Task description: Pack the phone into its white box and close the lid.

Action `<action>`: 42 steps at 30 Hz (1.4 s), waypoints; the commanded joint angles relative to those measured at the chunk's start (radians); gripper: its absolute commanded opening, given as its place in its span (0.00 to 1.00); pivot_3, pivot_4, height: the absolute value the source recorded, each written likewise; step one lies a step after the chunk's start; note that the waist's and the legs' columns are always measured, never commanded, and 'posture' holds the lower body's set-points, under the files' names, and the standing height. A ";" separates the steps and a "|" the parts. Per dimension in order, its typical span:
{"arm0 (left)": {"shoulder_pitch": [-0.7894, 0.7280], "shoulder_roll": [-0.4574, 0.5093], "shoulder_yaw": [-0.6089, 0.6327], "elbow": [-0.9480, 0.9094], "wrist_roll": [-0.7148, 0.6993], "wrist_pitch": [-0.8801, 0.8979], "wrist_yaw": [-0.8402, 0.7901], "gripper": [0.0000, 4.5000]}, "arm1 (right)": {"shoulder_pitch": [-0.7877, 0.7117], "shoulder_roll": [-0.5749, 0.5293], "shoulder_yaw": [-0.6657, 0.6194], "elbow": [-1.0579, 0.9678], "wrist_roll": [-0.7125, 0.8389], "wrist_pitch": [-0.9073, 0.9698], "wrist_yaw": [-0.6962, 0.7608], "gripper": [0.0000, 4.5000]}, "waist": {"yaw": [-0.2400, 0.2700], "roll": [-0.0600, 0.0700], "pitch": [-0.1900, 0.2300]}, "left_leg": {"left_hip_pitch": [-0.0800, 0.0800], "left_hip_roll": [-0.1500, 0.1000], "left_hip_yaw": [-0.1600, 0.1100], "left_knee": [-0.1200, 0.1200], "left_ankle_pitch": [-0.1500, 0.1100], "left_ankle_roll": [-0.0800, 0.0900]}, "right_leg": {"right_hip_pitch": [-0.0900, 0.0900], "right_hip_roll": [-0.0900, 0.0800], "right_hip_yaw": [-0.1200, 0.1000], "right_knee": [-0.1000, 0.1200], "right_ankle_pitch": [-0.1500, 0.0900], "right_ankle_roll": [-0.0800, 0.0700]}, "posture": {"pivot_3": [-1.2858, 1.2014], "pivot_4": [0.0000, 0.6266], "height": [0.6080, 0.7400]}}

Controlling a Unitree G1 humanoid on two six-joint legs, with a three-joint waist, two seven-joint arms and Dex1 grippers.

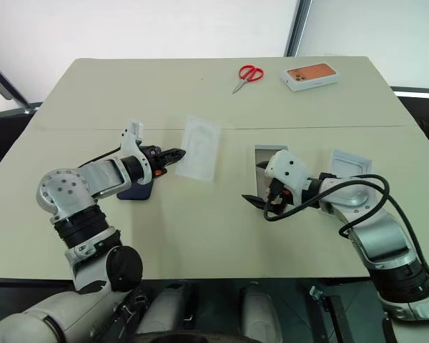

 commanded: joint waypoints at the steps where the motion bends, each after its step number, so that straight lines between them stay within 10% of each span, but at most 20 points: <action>1: -0.054 -0.099 -0.024 -0.037 -0.079 0.009 0.032 0.03 | 0.013 -0.068 -0.062 0.022 0.000 -0.045 0.059 1.00 | 0.011 -0.001 0.000 | 0.000 0.000 0.000 0.000 0.000 0.000 | 0.000 0.000 0.000 0.000 0.000 0.000 | 0.52 0.24 0.68; 11: -0.059 -0.328 -0.206 0.188 -0.008 -0.168 0.177 0.03 | 0.046 -0.163 -0.129 0.110 -0.026 -0.105 0.101 1.00 | 0.010 -0.003 0.002 | 0.001 0.000 0.001 0.000 0.000 0.000 | 0.001 0.000 0.000 -0.001 0.001 0.001 | 0.52 0.24 0.68; 31: -0.003 -0.073 -0.137 0.115 -0.272 -0.164 0.208 0.03 | 0.019 -0.122 0.056 0.144 -0.112 -0.136 0.172 1.00 | 0.008 -0.003 0.002 | 0.001 0.000 0.001 0.000 0.000 -0.001 | 0.001 0.000 0.000 -0.001 0.001 0.001 | 0.52 0.24 0.68; 42: 0.005 -0.064 -0.070 0.099 -0.314 -0.177 0.279 0.00 | -0.056 -0.085 0.125 0.063 -0.117 -0.100 0.223 0.01 | 0.008 -0.004 0.002 | 0.000 0.000 0.000 0.001 0.000 -0.001 | 0.001 0.000 0.000 -0.001 0.001 0.001 | 0.52 0.24 0.68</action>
